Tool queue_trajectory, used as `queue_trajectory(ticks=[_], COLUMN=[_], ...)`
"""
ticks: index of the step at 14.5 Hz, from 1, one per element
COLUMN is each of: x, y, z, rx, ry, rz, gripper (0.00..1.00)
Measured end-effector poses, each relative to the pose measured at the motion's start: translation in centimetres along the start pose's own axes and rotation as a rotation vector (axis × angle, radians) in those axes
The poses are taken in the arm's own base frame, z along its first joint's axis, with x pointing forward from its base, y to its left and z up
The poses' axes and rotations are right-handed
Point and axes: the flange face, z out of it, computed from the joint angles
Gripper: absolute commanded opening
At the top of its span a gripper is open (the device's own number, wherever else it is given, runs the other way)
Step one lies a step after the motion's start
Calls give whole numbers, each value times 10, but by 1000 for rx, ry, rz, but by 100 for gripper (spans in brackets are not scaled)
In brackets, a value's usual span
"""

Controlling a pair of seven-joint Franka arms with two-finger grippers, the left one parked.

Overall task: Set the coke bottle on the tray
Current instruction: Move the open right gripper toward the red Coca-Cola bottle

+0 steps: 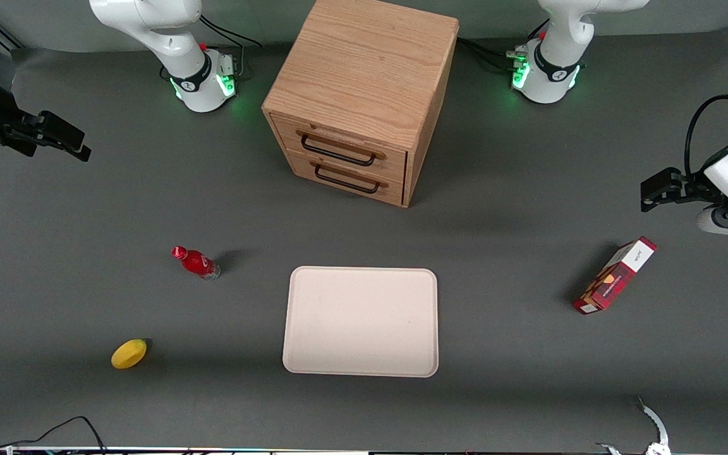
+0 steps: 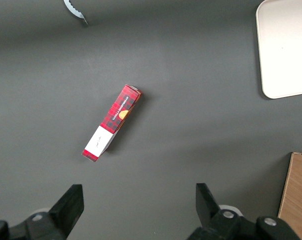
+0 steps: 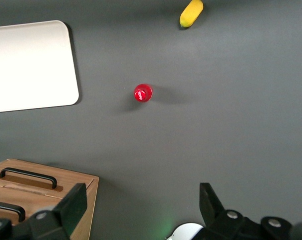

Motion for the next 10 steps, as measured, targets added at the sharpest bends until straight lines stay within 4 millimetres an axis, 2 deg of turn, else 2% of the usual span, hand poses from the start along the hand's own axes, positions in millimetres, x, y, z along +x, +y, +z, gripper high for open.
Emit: queue_trajectory(ticks=[7,10], x=[-2,-1], y=[-5,-8], z=[1,8], rx=[-2,-6], ry=[-8,-35], rz=[-11,-17], gripper=[100,100])
